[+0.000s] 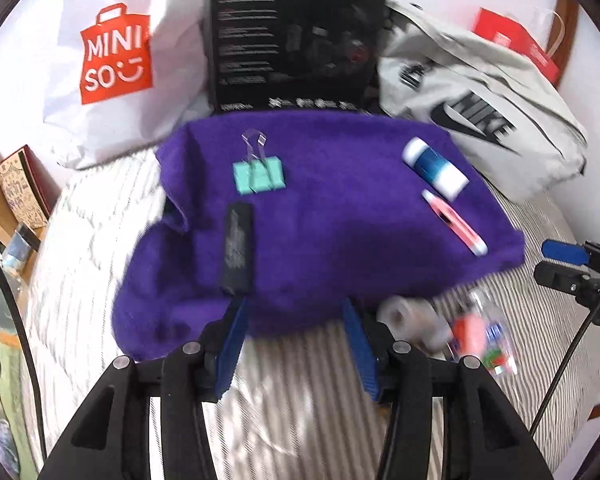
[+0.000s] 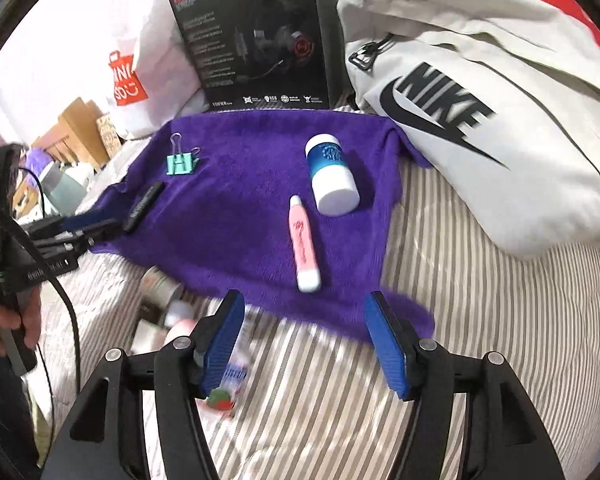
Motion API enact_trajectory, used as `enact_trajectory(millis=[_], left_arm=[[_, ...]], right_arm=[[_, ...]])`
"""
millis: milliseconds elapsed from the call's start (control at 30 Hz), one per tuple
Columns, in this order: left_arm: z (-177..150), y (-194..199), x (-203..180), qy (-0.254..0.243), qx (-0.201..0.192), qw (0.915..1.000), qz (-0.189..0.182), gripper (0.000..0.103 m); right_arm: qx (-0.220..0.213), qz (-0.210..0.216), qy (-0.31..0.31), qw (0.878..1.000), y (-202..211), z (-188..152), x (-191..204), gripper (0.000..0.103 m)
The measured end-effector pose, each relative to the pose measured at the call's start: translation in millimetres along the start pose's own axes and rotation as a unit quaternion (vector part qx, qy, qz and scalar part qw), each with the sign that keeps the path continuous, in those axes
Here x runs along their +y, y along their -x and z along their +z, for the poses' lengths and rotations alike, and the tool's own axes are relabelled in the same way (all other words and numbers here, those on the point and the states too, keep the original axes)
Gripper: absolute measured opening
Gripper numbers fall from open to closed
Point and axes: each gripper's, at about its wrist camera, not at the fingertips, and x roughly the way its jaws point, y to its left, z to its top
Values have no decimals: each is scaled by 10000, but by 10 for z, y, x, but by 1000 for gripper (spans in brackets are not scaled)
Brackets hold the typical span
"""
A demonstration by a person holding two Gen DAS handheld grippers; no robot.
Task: Organize rigid objects
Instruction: 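Grasp the Grand Reserve box with the left tool while the right tool grasps the clear candy jar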
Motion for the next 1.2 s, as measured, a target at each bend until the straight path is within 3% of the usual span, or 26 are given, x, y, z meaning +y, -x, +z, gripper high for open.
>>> enact_trajectory(millis=[267,567,900,1100,1200], left_arm=[[-291,-211,-171,17,318,9992,-222,47],[-315,-224,-340,-137,330,9989,-311,47],[-427,-190,-349,-498,287,9983,124,49],[-409,-203,-335,-658,214,9976,54,49],[-392,-211,-375,-734,208,9971,1,44]], right_arm=[[57,90,-290,9995,164,-464,15,69],[199,3,-683,9975,208,-878,-72,69],[227,80,-674,9974,162,-931,16,69],[308,116,-627,9975,98,-958,76,69],[288,144,-635,9975,71,-944,97,69]])
